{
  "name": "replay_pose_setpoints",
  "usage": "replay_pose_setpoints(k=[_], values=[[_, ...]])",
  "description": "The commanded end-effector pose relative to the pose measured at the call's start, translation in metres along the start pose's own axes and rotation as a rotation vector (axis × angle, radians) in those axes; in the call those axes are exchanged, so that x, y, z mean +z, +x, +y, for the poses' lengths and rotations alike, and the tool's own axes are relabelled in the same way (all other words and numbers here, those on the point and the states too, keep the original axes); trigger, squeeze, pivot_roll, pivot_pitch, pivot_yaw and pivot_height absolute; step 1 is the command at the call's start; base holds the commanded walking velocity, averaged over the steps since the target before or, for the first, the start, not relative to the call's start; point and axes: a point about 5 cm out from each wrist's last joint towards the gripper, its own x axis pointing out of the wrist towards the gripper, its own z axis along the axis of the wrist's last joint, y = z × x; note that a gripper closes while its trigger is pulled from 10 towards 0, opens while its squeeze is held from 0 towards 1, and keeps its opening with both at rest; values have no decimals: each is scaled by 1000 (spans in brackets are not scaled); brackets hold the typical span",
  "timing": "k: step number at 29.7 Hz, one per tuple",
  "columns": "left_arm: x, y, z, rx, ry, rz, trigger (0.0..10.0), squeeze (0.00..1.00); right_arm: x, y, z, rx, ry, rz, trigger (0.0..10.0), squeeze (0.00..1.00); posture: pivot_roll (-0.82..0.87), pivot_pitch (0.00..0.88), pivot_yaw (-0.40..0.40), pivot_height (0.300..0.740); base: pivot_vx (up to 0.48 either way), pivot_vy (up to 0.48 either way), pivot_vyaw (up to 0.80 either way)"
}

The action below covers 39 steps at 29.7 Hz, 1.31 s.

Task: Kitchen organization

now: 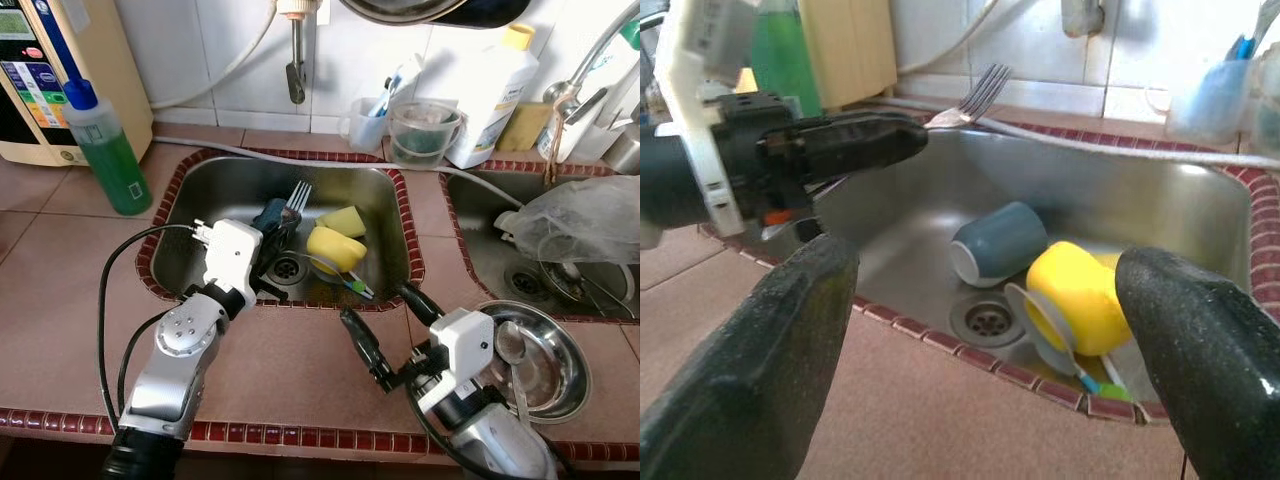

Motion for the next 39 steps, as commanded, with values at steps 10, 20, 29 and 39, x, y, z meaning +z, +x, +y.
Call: replay_pose_setpoints(k=[10,20,29,39], values=[[-3,9,4,-44,35,-2,10000,0,9,-14,7,9,13,25,10000,0,-148,247,-24,740,0,0,0],[-5,19,12,-52,49,-11,10000,0,13,-31,12,-3,28,68,10000,0,-183,298,-30,740,0,0,0],[1,35,15,-79,79,-36,10000,0,16,-39,16,-16,37,93,10000,0,-209,321,-25,740,0,0,0],[3,41,16,-133,117,-13,10000,0,15,-39,17,-23,44,99,10000,0,-200,323,-14,740,0,0,0]])
